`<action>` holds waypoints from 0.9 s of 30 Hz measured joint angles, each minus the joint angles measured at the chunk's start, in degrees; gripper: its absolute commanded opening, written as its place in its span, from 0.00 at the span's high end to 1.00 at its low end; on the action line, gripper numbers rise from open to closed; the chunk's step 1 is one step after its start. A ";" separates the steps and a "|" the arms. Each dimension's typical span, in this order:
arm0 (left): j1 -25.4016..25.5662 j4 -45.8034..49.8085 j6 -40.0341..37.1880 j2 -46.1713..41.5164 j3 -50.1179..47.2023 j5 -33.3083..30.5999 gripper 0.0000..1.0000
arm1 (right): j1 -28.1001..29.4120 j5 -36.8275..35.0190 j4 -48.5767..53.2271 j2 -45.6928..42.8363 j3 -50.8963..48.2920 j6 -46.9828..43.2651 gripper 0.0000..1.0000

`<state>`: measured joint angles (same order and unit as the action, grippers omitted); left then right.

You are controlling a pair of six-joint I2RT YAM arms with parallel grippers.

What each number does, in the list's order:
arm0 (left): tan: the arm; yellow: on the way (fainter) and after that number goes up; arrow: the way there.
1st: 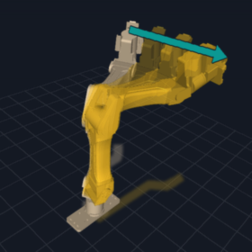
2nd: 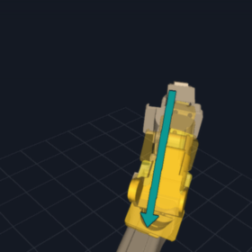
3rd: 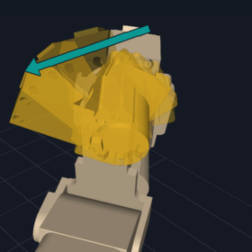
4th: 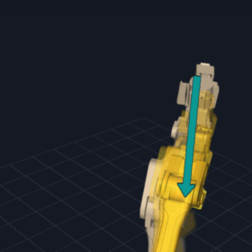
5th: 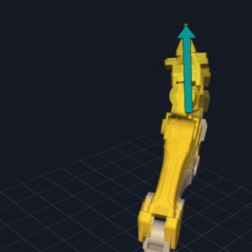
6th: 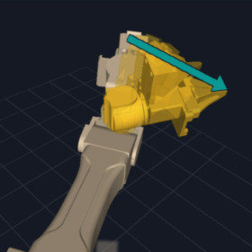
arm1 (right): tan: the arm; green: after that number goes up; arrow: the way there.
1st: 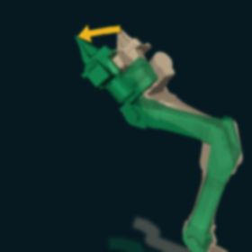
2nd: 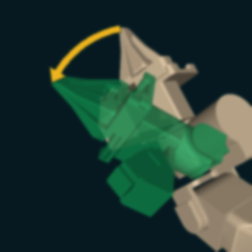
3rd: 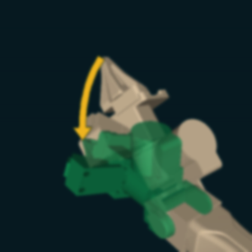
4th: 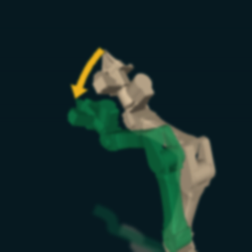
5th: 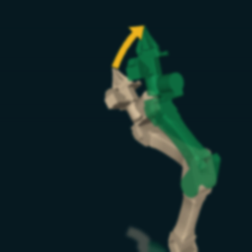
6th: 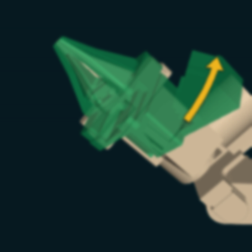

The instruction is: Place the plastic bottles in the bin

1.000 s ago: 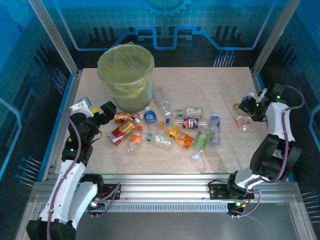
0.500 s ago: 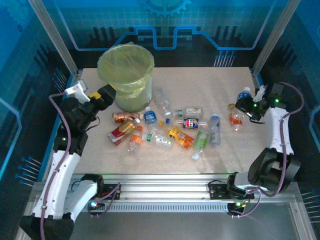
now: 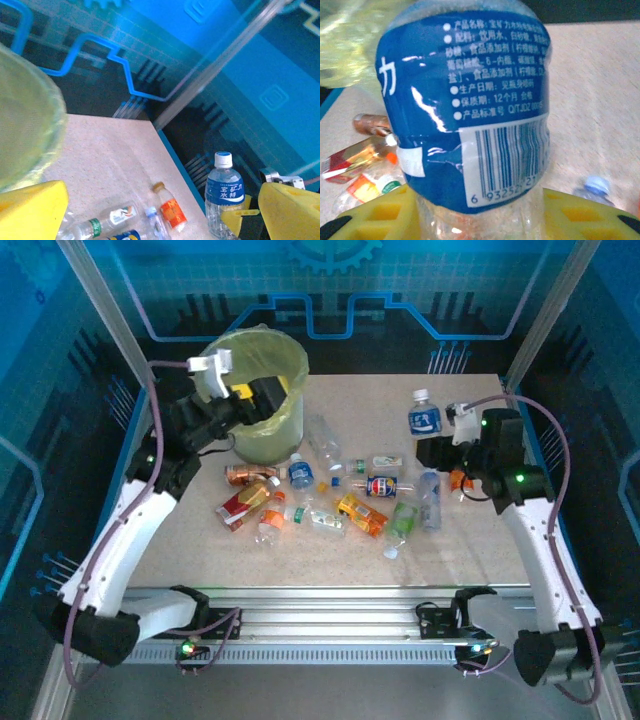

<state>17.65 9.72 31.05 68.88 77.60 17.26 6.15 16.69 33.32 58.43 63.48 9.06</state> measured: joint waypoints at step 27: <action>15.98 2.89 -6.75 24.20 19.65 10.10 0.36 | 17.64 1.95 -13.70 2.03 -2.69 -3.80 0.53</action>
<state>33.63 12.60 24.29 93.08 97.25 27.35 23.79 18.63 19.62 60.47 60.80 5.26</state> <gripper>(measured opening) 0.703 0.494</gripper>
